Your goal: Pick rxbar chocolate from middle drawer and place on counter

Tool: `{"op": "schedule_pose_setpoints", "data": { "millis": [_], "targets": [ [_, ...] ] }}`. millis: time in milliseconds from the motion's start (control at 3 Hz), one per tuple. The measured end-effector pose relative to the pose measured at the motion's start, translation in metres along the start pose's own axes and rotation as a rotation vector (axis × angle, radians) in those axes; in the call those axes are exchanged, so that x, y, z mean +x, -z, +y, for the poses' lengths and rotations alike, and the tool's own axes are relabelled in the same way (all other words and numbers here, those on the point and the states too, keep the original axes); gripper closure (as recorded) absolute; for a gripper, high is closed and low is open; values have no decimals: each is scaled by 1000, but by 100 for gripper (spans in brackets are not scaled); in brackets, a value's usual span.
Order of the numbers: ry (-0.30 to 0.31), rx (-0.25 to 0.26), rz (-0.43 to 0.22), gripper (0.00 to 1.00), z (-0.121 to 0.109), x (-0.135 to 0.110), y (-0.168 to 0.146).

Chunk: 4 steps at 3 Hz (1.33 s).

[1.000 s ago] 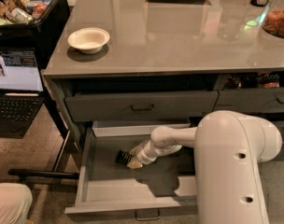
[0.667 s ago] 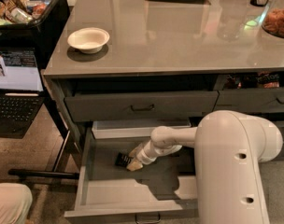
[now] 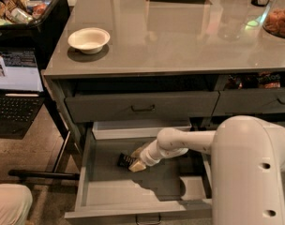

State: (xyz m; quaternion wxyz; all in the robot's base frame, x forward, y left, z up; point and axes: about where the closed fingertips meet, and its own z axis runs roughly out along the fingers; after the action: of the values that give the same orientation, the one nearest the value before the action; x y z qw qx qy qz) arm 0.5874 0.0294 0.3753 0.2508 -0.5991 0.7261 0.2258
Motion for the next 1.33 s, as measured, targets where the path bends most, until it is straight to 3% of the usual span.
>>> {"op": "schedule_pose_setpoints", "data": {
  "millis": [667, 1333],
  "targets": [
    [109, -18, -68, 100, -8, -27, 76],
    [223, -51, -64, 100, -10, -39, 177]
  ]
}}
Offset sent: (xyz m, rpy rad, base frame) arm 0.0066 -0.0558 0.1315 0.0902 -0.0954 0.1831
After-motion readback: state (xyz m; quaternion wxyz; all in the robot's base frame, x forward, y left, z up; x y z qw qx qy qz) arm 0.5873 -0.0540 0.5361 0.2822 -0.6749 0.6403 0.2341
